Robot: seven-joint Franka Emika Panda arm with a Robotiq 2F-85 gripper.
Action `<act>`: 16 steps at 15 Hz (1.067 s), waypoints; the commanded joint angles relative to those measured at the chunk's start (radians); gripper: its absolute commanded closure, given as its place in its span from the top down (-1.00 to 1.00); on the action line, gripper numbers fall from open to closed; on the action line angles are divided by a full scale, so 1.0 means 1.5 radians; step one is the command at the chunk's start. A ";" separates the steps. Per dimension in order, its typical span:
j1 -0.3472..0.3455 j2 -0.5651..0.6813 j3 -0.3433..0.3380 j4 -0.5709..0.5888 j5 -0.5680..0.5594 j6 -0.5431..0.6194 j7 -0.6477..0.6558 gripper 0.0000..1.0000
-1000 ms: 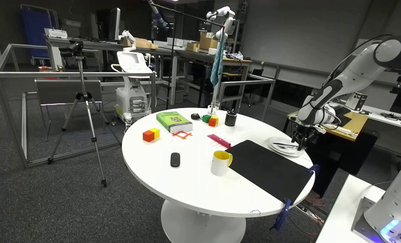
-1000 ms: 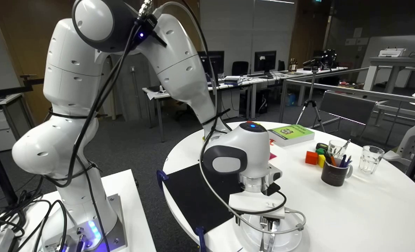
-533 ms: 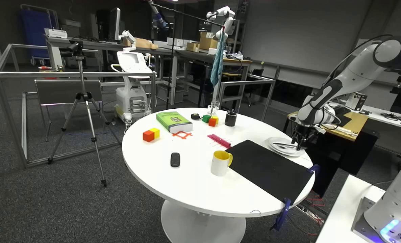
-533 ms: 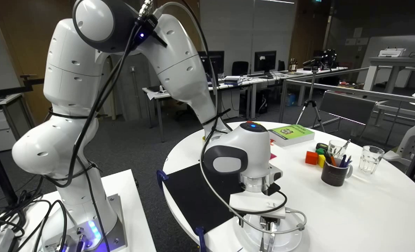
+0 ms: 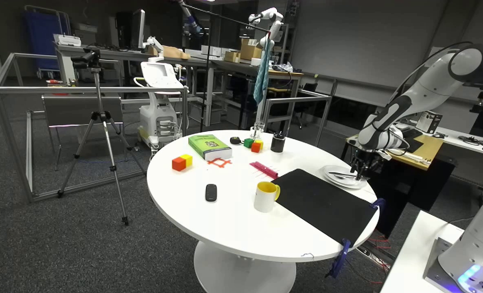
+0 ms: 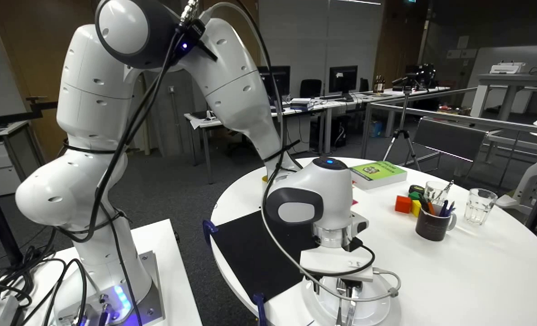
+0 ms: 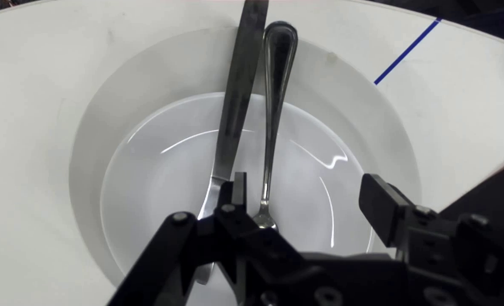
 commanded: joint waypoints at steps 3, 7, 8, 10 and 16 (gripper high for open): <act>-0.007 0.027 -0.003 0.019 -0.031 0.036 0.023 0.48; -0.004 0.040 -0.009 0.023 -0.051 0.053 0.034 0.49; -0.003 0.043 -0.011 0.024 -0.057 0.054 0.040 0.43; -0.003 0.046 -0.012 0.025 -0.069 0.056 0.050 0.31; -0.002 0.053 -0.014 0.027 -0.094 0.058 0.070 0.00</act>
